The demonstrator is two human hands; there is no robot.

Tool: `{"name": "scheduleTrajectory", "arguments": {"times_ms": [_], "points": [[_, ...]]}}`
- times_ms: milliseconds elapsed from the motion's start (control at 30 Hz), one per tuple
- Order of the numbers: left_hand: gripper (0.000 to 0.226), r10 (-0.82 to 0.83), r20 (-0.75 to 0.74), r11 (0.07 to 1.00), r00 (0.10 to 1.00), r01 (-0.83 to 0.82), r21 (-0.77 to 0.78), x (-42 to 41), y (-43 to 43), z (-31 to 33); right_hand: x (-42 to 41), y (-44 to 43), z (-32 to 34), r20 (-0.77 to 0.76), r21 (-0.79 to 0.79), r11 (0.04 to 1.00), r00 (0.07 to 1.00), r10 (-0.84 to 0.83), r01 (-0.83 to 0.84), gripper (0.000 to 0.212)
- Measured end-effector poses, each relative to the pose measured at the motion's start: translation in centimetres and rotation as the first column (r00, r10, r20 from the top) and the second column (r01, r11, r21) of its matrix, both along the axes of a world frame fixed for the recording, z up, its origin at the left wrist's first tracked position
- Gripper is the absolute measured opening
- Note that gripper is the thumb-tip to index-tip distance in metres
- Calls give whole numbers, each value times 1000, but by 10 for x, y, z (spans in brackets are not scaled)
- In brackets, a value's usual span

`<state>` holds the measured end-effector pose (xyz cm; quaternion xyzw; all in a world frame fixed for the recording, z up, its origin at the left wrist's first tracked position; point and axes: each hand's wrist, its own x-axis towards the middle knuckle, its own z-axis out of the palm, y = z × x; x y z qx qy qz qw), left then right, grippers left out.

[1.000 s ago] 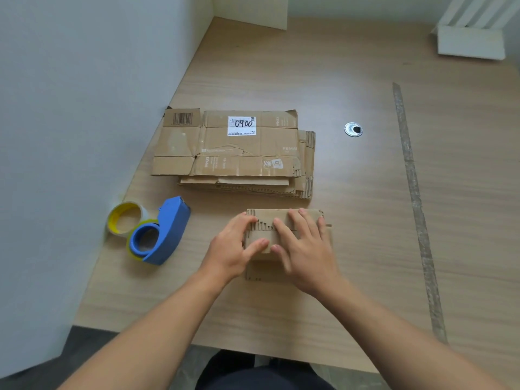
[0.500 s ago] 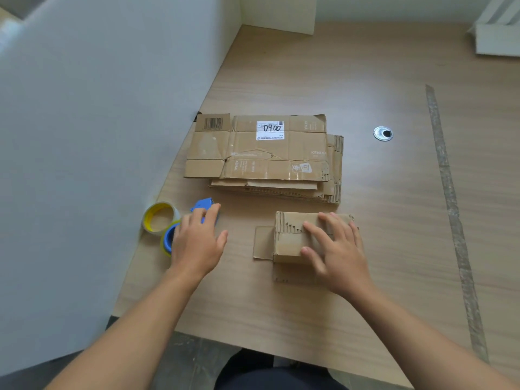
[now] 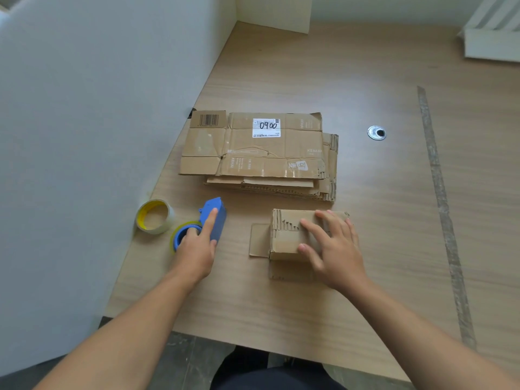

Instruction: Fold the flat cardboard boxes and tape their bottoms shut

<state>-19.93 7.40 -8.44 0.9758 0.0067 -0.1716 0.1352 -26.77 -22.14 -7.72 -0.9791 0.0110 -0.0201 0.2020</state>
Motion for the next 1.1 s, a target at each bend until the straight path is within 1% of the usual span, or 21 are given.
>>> {"name": "scheduleTrajectory", "arguments": {"times_ms": [100,167,400,533,700,767,867,967,1033,1100], "points": [[71,-94,-17,996,995,94,3,-5,-9,0,1,0,-1,19,7,1000,1000,0,0,60],[72,-123,-22,992,992,124,25,-8,-14,-1,1,-1,-2,20,7,1000,1000,-2,2,60],[69,-77,15,995,997,76,69,-8,-30,-2,0,0,0,-5,28,1000,1000,-8,8,61],[69,-30,48,999,998,29,25,-1,-35,-5,1,-1,3,-24,41,999,1000,4,-3,63],[70,-63,87,997,994,67,-42,3,-26,10,2,-1,3,-14,47,999,1000,11,-10,64],[71,-83,144,991,986,97,-91,2,-24,21,2,-2,2,-16,47,999,1000,10,-10,65],[71,-141,268,964,953,194,-183,-3,-22,38,2,-2,2,-3,61,998,1000,5,-5,65],[67,-260,380,901,888,364,-235,-6,-23,54,2,-2,4,-29,87,996,1000,5,-2,68],[63,-380,446,841,810,503,-197,-5,-27,63,3,-2,7,-35,155,988,999,-12,17,69],[61,-505,475,774,721,622,-121,-2,-32,69,5,-3,10,-15,269,962,999,-43,45,65]]}}
